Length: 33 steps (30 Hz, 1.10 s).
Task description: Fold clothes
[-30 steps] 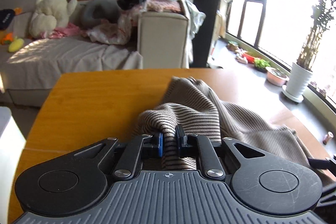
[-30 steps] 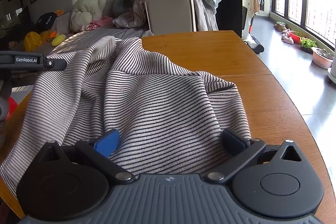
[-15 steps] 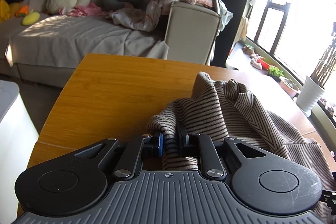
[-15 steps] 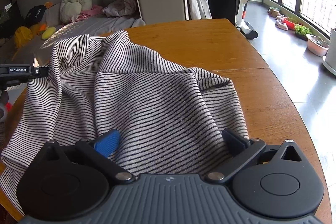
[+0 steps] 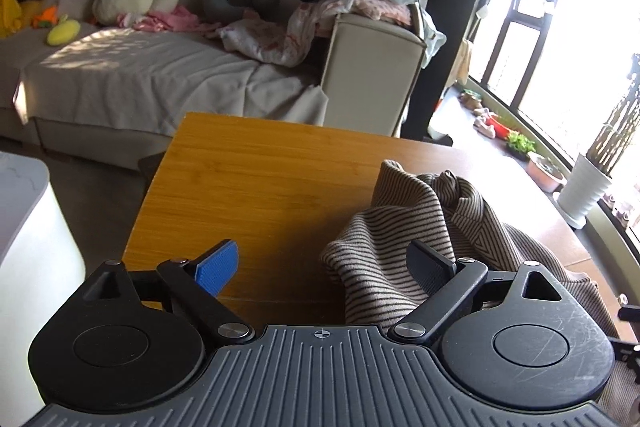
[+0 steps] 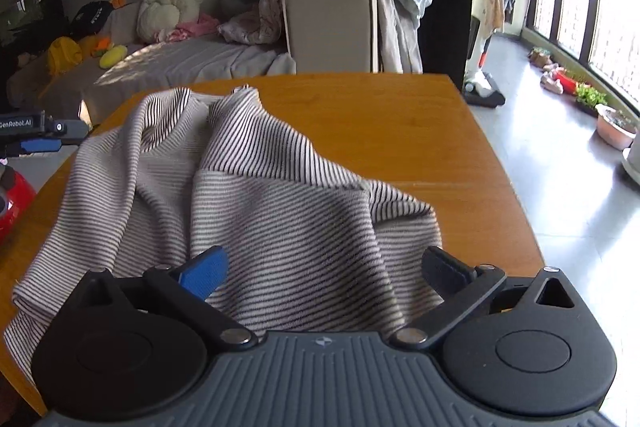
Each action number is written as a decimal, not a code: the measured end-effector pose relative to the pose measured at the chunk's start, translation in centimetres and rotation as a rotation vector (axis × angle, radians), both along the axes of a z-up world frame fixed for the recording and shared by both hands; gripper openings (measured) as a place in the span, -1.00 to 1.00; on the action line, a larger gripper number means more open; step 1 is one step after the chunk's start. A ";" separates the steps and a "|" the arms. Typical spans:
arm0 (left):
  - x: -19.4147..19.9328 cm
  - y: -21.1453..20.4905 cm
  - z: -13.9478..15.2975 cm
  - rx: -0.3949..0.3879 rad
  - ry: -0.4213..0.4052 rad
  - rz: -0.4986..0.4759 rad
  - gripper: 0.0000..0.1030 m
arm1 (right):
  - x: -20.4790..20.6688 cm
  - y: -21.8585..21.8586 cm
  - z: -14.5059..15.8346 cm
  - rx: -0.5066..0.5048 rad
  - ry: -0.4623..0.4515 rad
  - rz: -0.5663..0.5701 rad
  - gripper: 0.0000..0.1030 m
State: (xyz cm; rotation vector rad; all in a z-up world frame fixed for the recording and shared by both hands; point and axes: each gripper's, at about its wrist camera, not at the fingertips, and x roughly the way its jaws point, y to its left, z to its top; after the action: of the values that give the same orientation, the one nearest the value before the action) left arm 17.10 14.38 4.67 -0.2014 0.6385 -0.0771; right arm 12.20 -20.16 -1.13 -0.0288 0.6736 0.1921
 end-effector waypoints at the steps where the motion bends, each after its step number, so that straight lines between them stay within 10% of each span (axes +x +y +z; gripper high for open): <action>1: 0.1 -0.2 0.2 0.002 -0.003 -0.004 0.84 | -0.2 0.3 0.6 -0.017 -0.047 0.002 1.00; 8: -0.2 -2.7 0.2 0.033 -0.050 -0.038 0.85 | 0.9 5.5 1.5 -0.184 -0.158 0.139 0.76; 17: 2.1 -6.9 -0.6 0.036 -0.060 -0.125 0.79 | 5.6 10.4 -1.3 -0.227 -0.072 0.262 0.78; 19: 2.8 -6.5 -0.9 0.059 -0.054 -0.110 0.77 | 7.3 10.5 -1.9 -0.293 -0.045 0.264 -0.30; 22: 3.8 -5.9 -1.3 0.093 -0.043 -0.088 0.73 | 9.0 8.6 0.6 -0.351 -0.100 0.276 -0.76; 27: 5.6 -4.9 -2.1 0.151 -0.026 -0.052 0.44 | 15.1 2.9 2.6 -0.352 -0.162 0.077 -0.77; 33: 7.6 -3.6 -3.0 0.220 -0.005 -0.008 0.47 | 20.1 -0.1 -3.5 -0.359 -0.046 -0.030 -0.69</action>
State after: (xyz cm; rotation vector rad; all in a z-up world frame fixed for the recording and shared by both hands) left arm 24.73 10.78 1.68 0.0133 0.6379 -0.0146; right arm 32.30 -20.29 -4.62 -0.3663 0.6559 0.0394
